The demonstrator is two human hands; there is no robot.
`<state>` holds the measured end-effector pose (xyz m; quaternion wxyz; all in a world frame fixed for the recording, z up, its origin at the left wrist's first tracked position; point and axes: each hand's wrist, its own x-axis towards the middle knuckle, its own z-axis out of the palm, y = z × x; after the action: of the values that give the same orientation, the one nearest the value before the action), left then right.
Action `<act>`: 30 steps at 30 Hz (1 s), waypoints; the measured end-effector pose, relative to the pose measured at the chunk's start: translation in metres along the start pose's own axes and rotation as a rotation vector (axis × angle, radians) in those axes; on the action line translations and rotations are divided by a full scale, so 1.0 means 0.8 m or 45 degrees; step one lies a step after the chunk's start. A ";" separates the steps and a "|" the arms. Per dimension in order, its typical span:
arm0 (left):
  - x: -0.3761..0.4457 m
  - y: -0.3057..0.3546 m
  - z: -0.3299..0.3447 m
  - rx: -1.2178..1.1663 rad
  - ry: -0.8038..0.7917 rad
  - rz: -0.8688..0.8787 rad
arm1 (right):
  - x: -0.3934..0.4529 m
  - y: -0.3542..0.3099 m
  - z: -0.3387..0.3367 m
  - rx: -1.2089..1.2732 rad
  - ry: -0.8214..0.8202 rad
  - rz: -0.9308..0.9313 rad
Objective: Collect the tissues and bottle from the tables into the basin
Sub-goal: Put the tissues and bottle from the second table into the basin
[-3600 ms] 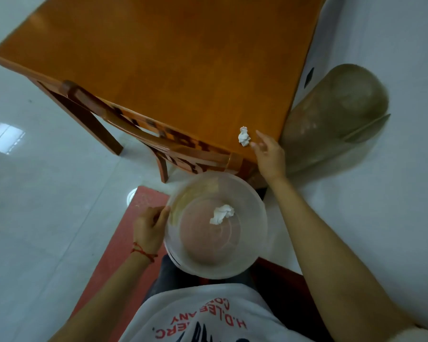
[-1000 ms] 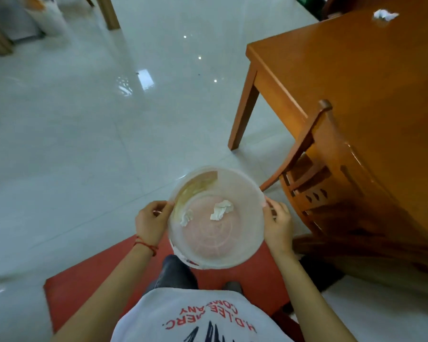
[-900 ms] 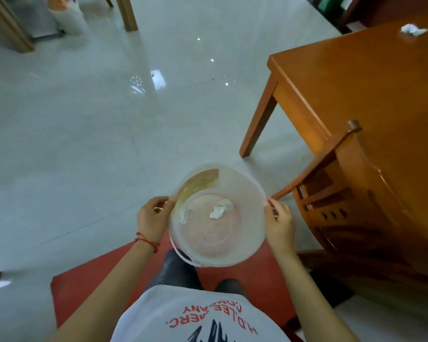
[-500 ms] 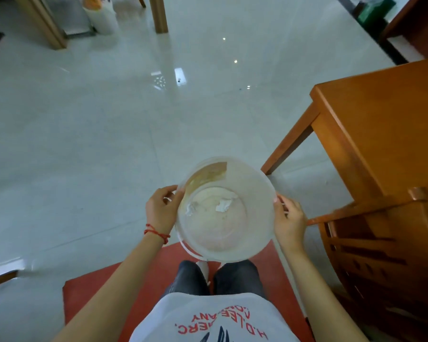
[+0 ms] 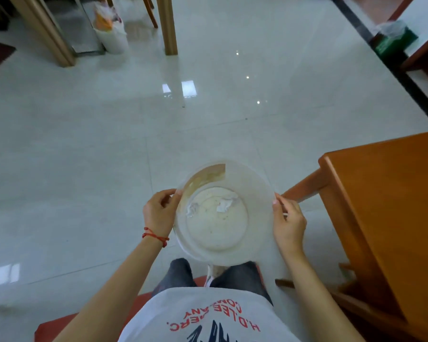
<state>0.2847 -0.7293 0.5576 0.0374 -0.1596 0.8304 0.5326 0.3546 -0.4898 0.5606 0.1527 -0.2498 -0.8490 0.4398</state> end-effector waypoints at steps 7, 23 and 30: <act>0.098 0.044 0.035 0.022 0.047 0.009 | 0.113 -0.020 0.040 0.006 -0.020 0.034; 0.427 0.174 0.085 0.162 -0.139 0.178 | 0.364 -0.107 0.190 0.107 0.172 0.274; 0.509 0.214 0.134 0.199 -0.200 0.217 | 0.444 -0.110 0.207 0.117 0.225 0.324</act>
<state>-0.1645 -0.6593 0.5663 0.0692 -0.0432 0.8744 0.4783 -0.0445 -0.4450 0.5531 0.1813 -0.3857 -0.7728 0.4703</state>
